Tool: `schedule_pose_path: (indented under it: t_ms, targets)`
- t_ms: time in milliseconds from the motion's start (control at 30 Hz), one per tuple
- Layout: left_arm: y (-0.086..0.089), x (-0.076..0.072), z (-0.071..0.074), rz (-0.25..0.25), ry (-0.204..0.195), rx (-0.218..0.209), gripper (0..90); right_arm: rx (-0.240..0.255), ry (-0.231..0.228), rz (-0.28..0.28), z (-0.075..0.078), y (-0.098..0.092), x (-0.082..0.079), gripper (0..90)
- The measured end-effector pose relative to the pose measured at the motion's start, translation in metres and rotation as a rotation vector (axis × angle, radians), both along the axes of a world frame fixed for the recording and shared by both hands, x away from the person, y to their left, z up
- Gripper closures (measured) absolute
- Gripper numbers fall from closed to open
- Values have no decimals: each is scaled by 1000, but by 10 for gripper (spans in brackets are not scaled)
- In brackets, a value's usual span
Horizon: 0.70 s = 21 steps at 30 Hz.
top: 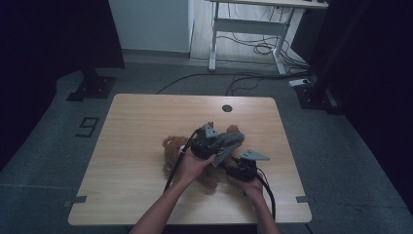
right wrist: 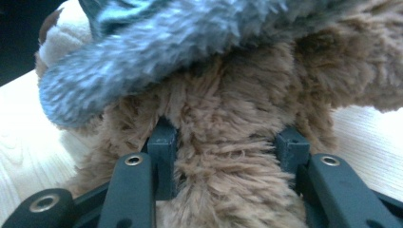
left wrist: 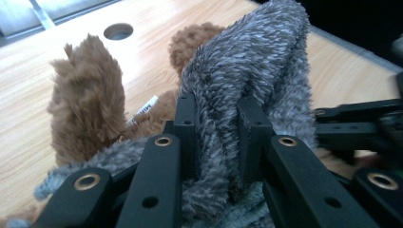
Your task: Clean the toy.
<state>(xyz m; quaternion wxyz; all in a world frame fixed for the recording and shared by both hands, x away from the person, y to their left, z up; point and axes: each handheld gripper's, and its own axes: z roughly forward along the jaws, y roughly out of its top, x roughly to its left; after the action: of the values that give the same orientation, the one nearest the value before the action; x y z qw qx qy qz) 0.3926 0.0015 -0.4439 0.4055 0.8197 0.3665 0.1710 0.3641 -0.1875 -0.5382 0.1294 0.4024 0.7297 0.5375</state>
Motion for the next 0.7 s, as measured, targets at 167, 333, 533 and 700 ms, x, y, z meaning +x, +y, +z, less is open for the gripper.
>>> schedule_pose_path:
  t_ms: [167,333,533,700]
  targets:
    - [24,4,3,53,7,20,729,3,1,-5,0,1,0,558]
    - [70,5,0,119,6,6,730,4,5,1,0,1,0,571]
    - [110,-1,6,191,-19,-41,731,1,8,3,0,1,0,573]
    - [154,-3,-12,264,24,-60,731,6,11,4,-1,1,0,573]
